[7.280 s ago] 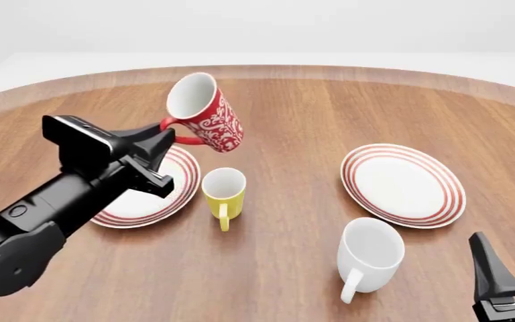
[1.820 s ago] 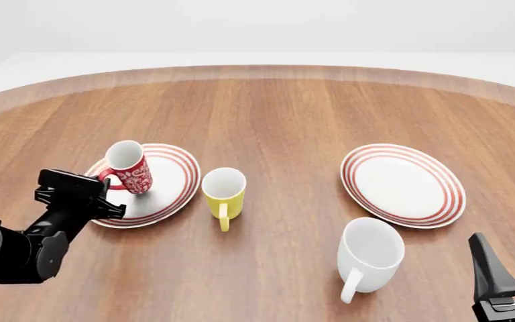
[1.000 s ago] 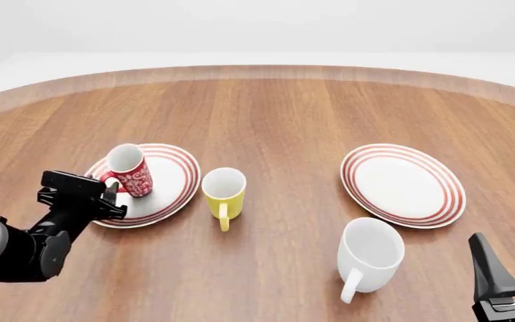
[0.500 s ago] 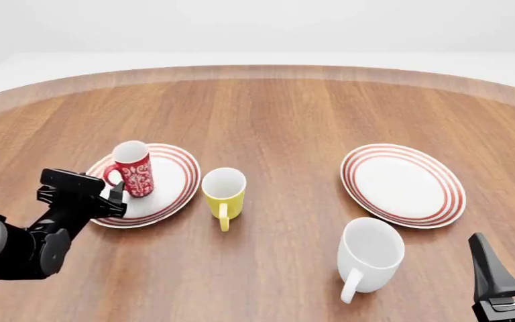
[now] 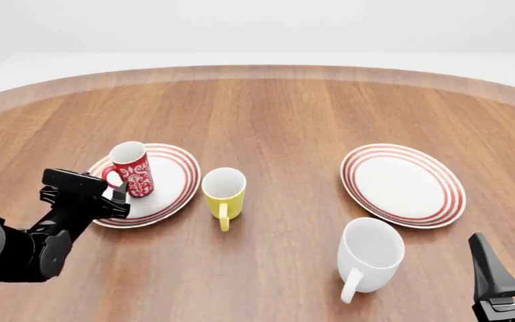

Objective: Put the red mug on the left plate.

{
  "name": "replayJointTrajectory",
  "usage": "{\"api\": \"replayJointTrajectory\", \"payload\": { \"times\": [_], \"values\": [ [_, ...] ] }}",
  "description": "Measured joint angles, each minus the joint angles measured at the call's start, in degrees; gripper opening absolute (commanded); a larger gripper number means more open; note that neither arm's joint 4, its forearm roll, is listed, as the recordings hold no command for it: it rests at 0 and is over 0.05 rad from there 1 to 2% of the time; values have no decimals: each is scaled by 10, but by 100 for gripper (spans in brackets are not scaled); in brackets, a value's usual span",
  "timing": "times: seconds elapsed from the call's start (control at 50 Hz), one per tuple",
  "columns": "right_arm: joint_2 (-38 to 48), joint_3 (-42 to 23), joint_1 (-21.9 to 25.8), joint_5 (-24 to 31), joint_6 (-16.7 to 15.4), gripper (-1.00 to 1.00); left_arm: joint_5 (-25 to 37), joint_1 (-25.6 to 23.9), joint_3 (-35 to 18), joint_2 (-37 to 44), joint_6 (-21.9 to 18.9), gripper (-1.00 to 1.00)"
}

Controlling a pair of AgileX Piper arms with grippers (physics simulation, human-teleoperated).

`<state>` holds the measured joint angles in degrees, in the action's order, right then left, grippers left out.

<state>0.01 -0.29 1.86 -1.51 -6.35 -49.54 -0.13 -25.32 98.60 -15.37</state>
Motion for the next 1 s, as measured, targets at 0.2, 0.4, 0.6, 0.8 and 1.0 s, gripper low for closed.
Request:
{"api": "replayJointTrajectory", "payload": {
  "times": [0.2, 0.4, 0.6, 0.8, 1.0],
  "values": [
    [0, 0, 0, 0, 0, 100, 6, -13, 6, -14, 5, 100],
    [0, 0, 0, 0, 0, 100, 12, -26, 15, -33, 9, 100],
    [0, 1, -2, 1, 0, 100, 20, -43, 27, -58, 15, 100],
    [0, 1, -4, 2, 0, 100, 33, -67, 40, -90, 22, 100],
    [0, 2, -5, 3, 0, 100, 34, -97, 54, -106, 29, 100]
  ]
}}
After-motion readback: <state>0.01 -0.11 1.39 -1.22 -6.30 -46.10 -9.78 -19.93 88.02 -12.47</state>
